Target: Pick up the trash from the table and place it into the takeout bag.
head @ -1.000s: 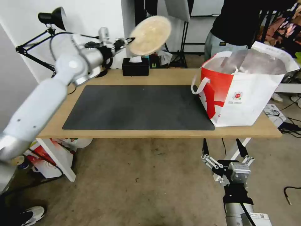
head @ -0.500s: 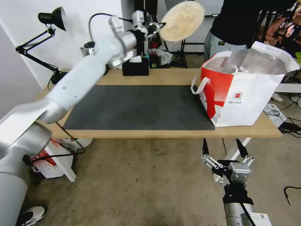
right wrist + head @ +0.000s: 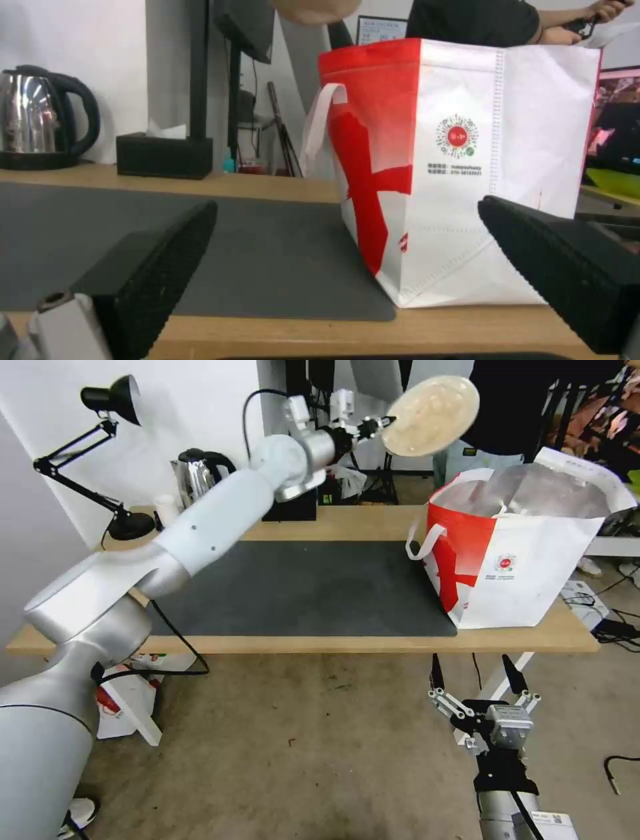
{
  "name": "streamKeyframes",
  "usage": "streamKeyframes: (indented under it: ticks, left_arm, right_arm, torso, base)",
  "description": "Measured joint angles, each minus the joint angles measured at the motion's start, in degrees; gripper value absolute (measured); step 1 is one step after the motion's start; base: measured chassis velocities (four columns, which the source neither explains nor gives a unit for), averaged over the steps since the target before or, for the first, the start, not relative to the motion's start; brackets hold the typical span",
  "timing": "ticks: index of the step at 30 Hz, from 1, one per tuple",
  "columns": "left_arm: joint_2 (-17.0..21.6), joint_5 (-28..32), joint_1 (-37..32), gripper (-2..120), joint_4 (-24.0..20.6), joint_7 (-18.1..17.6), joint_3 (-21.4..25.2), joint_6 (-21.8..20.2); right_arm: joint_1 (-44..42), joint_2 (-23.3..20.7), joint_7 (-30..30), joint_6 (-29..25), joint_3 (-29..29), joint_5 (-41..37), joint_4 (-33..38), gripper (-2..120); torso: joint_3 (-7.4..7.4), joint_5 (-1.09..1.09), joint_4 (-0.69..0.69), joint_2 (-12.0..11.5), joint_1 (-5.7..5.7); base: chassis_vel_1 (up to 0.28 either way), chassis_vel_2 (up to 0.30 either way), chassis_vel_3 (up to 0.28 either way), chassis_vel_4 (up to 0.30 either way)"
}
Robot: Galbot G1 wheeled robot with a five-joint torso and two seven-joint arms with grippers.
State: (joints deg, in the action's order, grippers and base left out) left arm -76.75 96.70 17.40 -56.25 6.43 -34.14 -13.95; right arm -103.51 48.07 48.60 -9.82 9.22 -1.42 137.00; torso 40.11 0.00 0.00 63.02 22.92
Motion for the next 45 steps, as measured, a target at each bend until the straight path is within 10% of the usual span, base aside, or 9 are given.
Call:
streamKeyframes:
  ticks: [45]
  left_arm:
    - [-6.99,-11.30,-0.15,0,1.24,10.07,-4.69,7.11]
  right_arm:
    - [0.00,0.00,0.00,0.00,0.00,0.00,0.00,100]
  torso:
    - [0.00,0.00,0.00,0.00,-0.01]
  base:
    - [0.000,0.000,0.000,0.000]
